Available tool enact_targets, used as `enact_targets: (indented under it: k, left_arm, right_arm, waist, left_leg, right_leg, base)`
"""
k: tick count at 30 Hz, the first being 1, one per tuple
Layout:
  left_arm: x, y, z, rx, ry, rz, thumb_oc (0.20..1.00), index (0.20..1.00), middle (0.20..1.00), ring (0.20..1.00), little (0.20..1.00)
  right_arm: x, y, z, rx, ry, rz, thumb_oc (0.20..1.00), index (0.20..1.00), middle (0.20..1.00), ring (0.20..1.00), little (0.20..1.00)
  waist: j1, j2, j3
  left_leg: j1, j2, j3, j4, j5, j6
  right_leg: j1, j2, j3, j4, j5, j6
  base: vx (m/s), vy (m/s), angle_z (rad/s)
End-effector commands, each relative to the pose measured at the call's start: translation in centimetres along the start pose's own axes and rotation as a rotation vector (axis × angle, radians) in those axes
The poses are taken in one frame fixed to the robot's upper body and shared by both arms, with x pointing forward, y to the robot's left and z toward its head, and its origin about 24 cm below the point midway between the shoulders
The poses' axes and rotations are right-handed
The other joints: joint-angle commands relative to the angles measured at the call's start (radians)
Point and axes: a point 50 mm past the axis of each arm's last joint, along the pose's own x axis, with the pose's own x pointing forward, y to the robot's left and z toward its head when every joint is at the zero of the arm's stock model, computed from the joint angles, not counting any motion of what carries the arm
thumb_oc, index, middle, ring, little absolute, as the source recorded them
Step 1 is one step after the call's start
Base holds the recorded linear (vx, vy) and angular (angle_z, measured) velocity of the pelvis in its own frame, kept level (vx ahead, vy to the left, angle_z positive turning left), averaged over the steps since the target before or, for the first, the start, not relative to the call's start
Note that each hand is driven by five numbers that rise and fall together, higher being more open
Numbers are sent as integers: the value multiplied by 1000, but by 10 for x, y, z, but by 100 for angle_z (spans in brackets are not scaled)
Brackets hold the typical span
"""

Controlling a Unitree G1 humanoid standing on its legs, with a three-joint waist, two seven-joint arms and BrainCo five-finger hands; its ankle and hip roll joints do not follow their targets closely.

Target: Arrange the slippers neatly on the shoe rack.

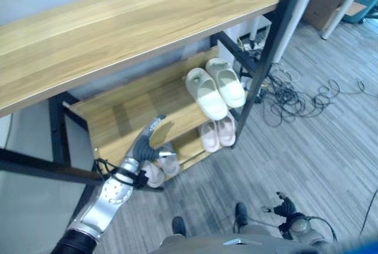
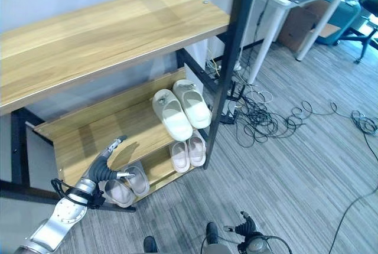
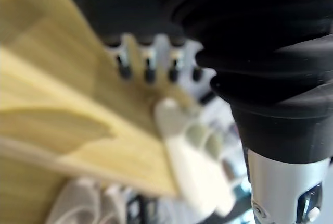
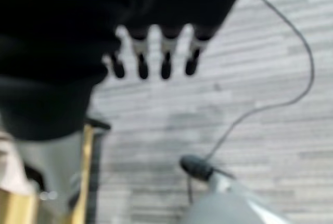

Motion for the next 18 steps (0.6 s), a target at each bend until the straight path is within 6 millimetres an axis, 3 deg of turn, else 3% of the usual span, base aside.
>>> enact_targets:
  k: [1,6,12,17,18]
  left_arm:
    - [9,14,27,-123,-164,0,1000,1000,1000,1000,1000]
    - [1,-1,32,-254,-160,-154,1000,1000,1000,1000,1000]
    - [-19,-9,16,-323,-55,-266,1000,1000,1000,1000,1000]
    - [-36,-9,-11,-294,87,-298,1000,1000,1000,1000,1000]
    - [-44,-8,-24,-274,154,-300,1000,1000,1000,1000,1000]
  right_arm:
    - [-3,15,-6,-39,33,57,1000,1000,1000,1000,1000]
    - [-9,26,-25,-50,112,102,1000,1000,1000,1000,1000]
    - [-13,33,-33,-37,137,122,1000,1000,1000,1000,1000]
    - [-14,35,-36,-36,145,133,1000,1000,1000,1000,1000]
    - [-14,34,-35,-26,145,133,1000,1000,1000,1000,1000]
  waist:
    - [8,-3,-64]
    - [40,-26,-78]
    - [56,-44,-87]
    - [65,-57,-92]
    - [69,-59,-93]
  left_leg:
    - [-16,37,-71,8,20,-65]
    - [-4,19,-111,8,10,-59]
    - [8,9,-129,8,4,-52]
    - [15,5,-136,8,0,-48]
    - [15,4,-139,8,1,-47]
  right_leg:
    - [6,-32,-53,32,-37,79]
    - [54,-43,-98,25,-34,88]
    - [77,-45,-113,18,-28,94]
    - [83,-45,-116,15,-24,96]
    - [84,-44,-118,16,-22,96]
  base:
    - [-33,38,15]
    - [-42,50,23]
    - [-39,24,11]
    - [-41,27,2]
    - [-41,26,1]
